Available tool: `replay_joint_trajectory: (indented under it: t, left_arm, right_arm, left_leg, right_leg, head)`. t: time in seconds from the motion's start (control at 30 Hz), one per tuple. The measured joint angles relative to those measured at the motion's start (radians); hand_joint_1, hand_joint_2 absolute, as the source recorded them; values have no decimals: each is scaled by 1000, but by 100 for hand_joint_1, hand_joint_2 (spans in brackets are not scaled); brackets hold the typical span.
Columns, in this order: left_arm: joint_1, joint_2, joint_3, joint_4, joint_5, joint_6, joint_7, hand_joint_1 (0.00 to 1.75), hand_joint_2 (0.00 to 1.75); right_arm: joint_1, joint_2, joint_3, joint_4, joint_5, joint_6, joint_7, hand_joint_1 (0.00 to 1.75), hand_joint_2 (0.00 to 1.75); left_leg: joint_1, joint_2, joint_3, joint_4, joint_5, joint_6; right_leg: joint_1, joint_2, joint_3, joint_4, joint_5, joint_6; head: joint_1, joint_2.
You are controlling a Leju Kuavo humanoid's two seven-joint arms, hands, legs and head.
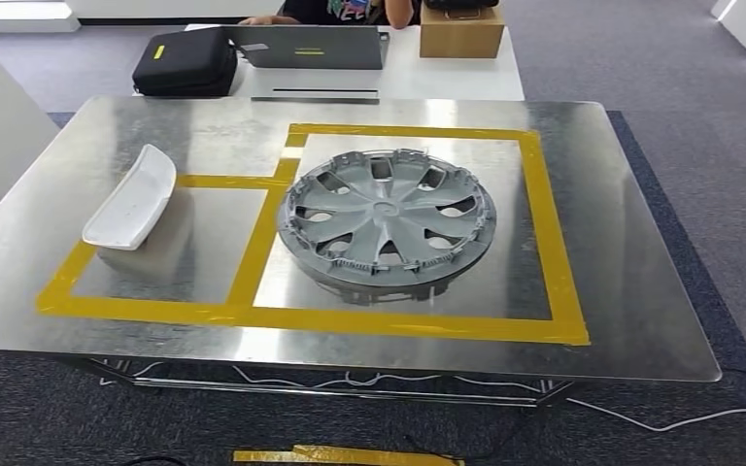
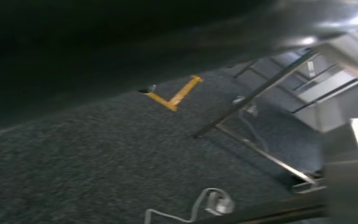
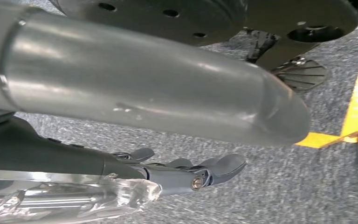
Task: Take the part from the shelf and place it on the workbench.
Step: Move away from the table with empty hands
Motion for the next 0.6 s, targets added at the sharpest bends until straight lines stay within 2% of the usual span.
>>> replay_joint_trajectory:
  t: [0.03, 0.07, 0.1, 0.17, 0.2, 0.23, 0.27, 0.33, 0.37, 0.4, 0.43, 0.47, 0.5, 0.53, 0.57, 0.6]
  left_arm:
    - [-6, 3, 10, 24, -7, -1, 0, 0, 0]
    - [-10, 6, 18, 44, -11, -1, 0, 0, 0]
    - [-14, 9, 25, 63, -13, -1, 0, 0, 0]
    - [-19, 14, 36, 93, -14, 0, -1, 0, 0]
    - [-22, 15, 40, 105, -14, 0, -1, 0, 0]
    - [-24, 16, 43, 114, -14, 0, -1, 0, 0]
    - [-26, 17, 45, 122, -14, 0, -1, 0, 0]
    - [-27, 18, 48, 135, -14, 0, -1, 0, 0]
    - [-27, 18, 50, 141, -14, 0, -1, 0, 0]
    - [-28, 19, 51, 146, -14, 0, -1, 0, 0]
    - [-28, 19, 53, 152, -14, 0, -1, 0, 0]
    - [-28, 19, 55, 156, -14, 0, -1, 0, 0]
    - [-29, 19, 57, 160, -14, 0, -1, 0, 0]
    - [-29, 19, 58, 163, -14, 0, -1, 0, 0]
    - [-29, 20, 59, 165, -14, 0, -1, 0, 0]
    - [-30, 20, 60, 167, -14, 0, -1, 0, 0]
  right_arm:
    - [0, 2, -2, 0, 2, 0, 0, 0, 0]
    - [-1, 3, -4, 0, 4, 0, 0, 0, 0]
    - [-1, 5, -6, 0, 5, 0, 0, 0, 0]
    - [-1, 8, -10, 1, 6, 0, 0, 0, 0]
    - [0, 9, -11, 1, 6, 0, 0, 0, 0]
    - [1, 10, -12, 1, 6, -1, 0, 0, 0]
    - [1, 10, -13, 1, 6, -1, 0, 0, 0]
    - [1, 10, -16, 1, 6, -1, 0, 0, 0]
    - [0, 10, -17, 1, 6, -1, 0, 0, 0]
    - [0, 10, -17, 1, 6, -1, 0, 0, 0]
    - [0, 10, -18, 1, 6, -1, 0, 0, 0]
    - [1, 10, -18, 1, 6, -1, 0, 0, 0]
    - [0, 10, -18, 1, 6, -1, 0, 0, 0]
    - [-1, 10, -18, 1, 6, -1, 0, 0, 0]
    - [-3, 10, -18, 1, 6, -1, 0, 0, 0]
    - [-4, 10, -18, 1, 6, -1, 0, 0, 0]
  left_leg:
    - [-3, -3, 48, -70, 12, 6]
    - [-6, -6, 80, -120, 16, 12]
    - [-10, -8, 97, -148, 16, 16]
    - [-15, -7, 92, -157, 29, 27]
    - [-14, -4, 86, -161, 38, 33]
    - [-13, -2, 77, -164, 50, 41]
    - [-11, 1, 65, -167, 62, 47]
    - [-13, 4, 34, -166, 85, 53]
    - [-13, 6, 18, -165, 98, 53]
    - [-14, 8, 0, -164, 111, 52]
    - [-14, 9, -18, -163, 124, 50]
    - [-14, 10, -34, -162, 136, 47]
    - [-14, 10, -49, -160, 148, 43]
    - [-15, 10, -60, -157, 158, 39]
    - [-17, 11, -67, -153, 167, 34]
    - [-18, 11, -71, -150, 176, 29]
  right_leg:
    - [2, 1, -7, 2, 7, 3]
    - [2, 1, -11, 3, 14, 8]
    - [1, 1, -13, 3, 21, 13]
    - [-2, 2, -16, 3, 33, 25]
    - [-4, 2, -21, 8, 27, 31]
    - [-5, 2, -31, 25, 3, 36]
    - [-6, 2, -46, 60, -38, 40]
    - [-8, 1, -82, 184, -141, 48]
    - [-9, 1, -93, 246, -171, 51]
    - [-10, 0, -92, 285, -176, 53]
    - [-10, 0, -73, 290, -157, 54]
    - [-11, -1, -38, 259, -127, 54]
    - [-11, -3, 18, 193, -102, 53]
    - [-11, -5, 87, 106, -95, 52]
    - [-10, -7, 146, 26, -102, 47]
    - [-9, -8, 186, -33, -115, 42]
  head:
    - [1, 0]
    - [1, 0]
    - [0, 0]
    - [-4, 0]
    - [-5, 0]
    - [-4, 0]
    - [-2, 0]
    - [1, 0]
    - [1, 0]
    - [1, 0]
    - [1, 0]
    - [1, 0]
    - [1, 0]
    - [2, 0]
    - [1, 0]
    - [0, 0]
